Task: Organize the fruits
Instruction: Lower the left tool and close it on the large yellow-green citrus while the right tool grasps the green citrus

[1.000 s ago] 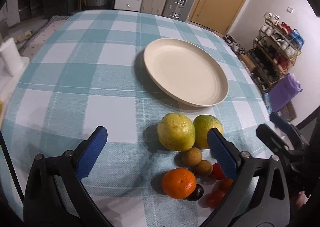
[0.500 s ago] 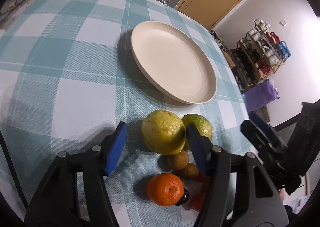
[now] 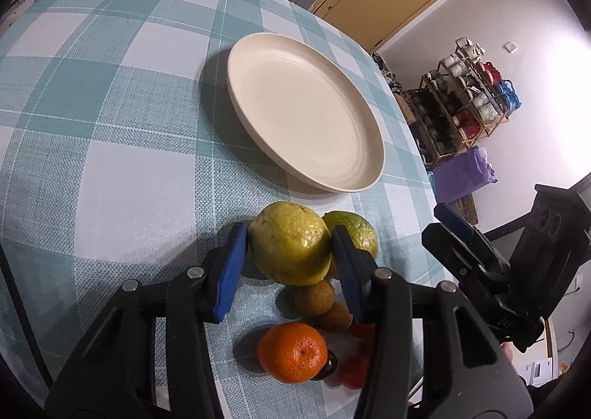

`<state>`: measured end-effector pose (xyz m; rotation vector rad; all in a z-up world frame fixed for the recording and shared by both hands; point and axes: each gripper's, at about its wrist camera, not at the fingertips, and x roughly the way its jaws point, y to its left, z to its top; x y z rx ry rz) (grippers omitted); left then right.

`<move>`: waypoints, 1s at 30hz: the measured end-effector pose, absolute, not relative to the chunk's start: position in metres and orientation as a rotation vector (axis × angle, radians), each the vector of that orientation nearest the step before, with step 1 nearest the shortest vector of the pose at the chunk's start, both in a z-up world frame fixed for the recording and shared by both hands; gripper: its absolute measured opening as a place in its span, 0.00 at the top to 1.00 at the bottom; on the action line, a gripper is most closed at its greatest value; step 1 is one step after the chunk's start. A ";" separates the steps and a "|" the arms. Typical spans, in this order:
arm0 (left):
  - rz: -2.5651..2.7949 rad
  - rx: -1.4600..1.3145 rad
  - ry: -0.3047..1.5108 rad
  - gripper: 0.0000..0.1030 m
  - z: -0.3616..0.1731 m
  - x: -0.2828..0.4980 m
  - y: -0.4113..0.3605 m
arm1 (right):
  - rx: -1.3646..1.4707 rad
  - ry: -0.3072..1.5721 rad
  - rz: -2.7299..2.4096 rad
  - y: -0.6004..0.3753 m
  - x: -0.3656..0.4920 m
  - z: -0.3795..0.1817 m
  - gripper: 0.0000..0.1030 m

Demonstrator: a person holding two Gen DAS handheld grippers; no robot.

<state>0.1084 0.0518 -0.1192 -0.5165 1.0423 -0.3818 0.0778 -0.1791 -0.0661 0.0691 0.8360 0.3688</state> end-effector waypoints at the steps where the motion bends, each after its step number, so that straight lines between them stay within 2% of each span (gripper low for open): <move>1: -0.382 -0.519 1.043 0.58 -0.119 0.108 0.052 | 0.072 0.839 0.373 -0.179 0.078 -0.066 0.00; 22: -0.342 -0.574 1.018 0.59 -0.116 0.101 0.083 | 0.151 0.972 0.568 -0.147 0.089 -0.085 0.00; 28: -0.360 -0.592 1.012 0.67 -0.116 0.098 0.084 | 0.163 1.000 0.596 -0.138 0.094 -0.091 0.00; 30: -0.359 -0.578 1.012 0.67 -0.116 0.099 0.082 | 0.159 1.008 0.604 -0.135 0.094 -0.093 0.04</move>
